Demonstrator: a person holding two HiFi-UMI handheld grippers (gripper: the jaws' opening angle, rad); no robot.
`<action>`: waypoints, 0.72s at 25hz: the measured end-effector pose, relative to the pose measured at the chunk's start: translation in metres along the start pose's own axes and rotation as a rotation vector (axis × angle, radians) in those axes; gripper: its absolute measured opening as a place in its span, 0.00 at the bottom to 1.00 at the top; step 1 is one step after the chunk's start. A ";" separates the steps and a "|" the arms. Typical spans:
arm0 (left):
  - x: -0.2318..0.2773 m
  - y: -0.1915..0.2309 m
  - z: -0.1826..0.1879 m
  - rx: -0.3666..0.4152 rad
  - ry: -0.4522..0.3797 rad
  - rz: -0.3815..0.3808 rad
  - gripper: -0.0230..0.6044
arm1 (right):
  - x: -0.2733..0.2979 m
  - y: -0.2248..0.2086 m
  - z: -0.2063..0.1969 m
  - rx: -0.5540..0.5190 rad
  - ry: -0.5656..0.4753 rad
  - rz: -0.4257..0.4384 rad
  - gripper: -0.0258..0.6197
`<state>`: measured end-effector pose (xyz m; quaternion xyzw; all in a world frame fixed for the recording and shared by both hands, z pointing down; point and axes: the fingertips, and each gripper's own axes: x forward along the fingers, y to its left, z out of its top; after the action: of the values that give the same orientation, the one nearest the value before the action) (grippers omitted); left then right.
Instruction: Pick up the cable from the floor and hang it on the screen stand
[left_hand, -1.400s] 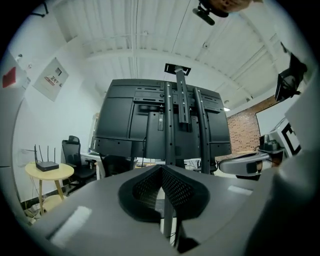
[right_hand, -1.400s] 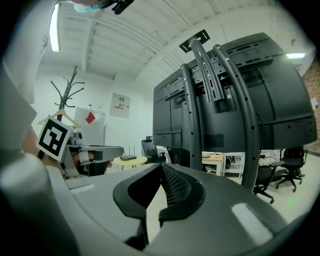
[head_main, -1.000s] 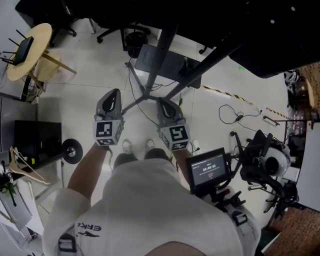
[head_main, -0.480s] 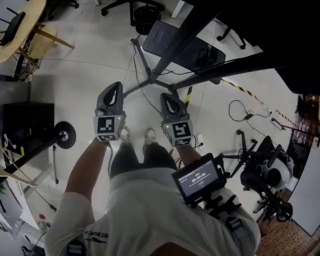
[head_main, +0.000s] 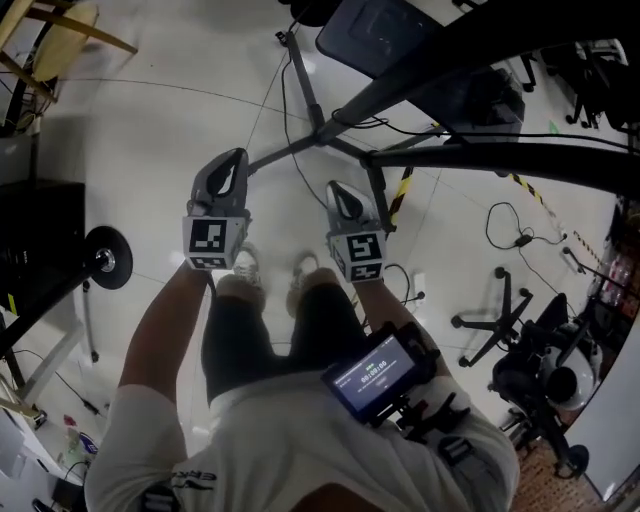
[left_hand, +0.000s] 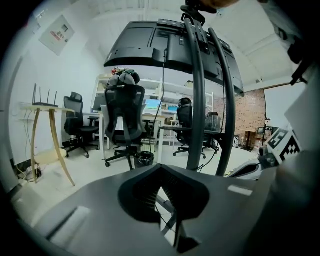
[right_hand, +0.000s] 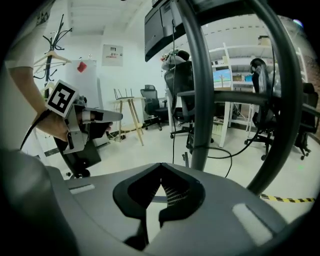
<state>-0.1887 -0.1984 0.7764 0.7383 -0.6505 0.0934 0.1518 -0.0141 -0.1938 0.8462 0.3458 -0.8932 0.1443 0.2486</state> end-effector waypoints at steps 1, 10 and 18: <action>0.007 0.006 -0.015 -0.003 0.000 -0.007 0.04 | 0.014 -0.001 -0.014 -0.004 0.006 0.001 0.06; 0.098 0.045 -0.153 0.018 -0.006 -0.072 0.04 | 0.130 -0.034 -0.124 -0.023 0.007 0.004 0.06; 0.156 0.052 -0.250 0.039 -0.030 -0.138 0.04 | 0.200 -0.050 -0.227 -0.077 0.027 0.045 0.06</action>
<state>-0.2037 -0.2632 1.0678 0.7856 -0.5982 0.0845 0.1336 -0.0288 -0.2411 1.1486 0.3140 -0.9021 0.1202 0.2705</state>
